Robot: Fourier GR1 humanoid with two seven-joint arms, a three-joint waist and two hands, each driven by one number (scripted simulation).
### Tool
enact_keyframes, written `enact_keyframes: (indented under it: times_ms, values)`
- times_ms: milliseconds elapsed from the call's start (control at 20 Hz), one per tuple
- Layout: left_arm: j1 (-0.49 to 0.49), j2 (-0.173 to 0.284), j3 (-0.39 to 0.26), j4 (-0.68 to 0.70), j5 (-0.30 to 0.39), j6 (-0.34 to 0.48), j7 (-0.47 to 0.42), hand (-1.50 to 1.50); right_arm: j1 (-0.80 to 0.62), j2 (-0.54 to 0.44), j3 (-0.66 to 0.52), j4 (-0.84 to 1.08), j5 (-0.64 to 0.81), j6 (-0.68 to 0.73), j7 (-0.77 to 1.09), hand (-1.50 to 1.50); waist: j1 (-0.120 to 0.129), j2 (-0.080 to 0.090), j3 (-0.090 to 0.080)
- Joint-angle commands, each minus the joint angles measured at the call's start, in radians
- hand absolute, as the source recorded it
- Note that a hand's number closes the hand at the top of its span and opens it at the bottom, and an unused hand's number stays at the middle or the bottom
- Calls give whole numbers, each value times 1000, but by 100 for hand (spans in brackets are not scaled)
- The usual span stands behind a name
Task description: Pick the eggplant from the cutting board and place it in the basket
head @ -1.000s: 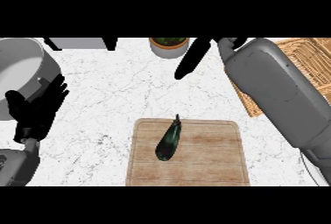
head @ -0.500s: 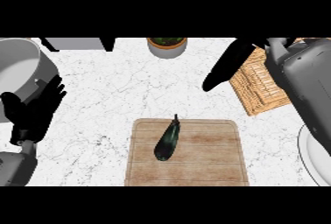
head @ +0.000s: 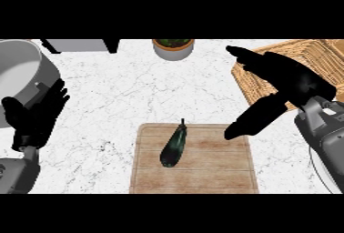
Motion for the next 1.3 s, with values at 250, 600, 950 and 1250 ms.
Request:
enact_keyframes:
  times_ms: [250,600,950,1250]
  values:
    - [42,-37,4,-92,-37,-13,33,0,210,172,136,-67,308,-161,-44,-150,21,3,0]
    - [-1,-68,9,-69,-80,6,60,0,269,346,167,157,475,-331,-291,-150,26,6,0]
    - [-24,-71,47,-60,-94,-27,95,0,268,423,167,394,523,-306,-395,-150,25,6,0]
    - [-34,-74,106,-2,-105,-97,54,0,231,461,123,454,533,-202,-382,-150,19,6,0]
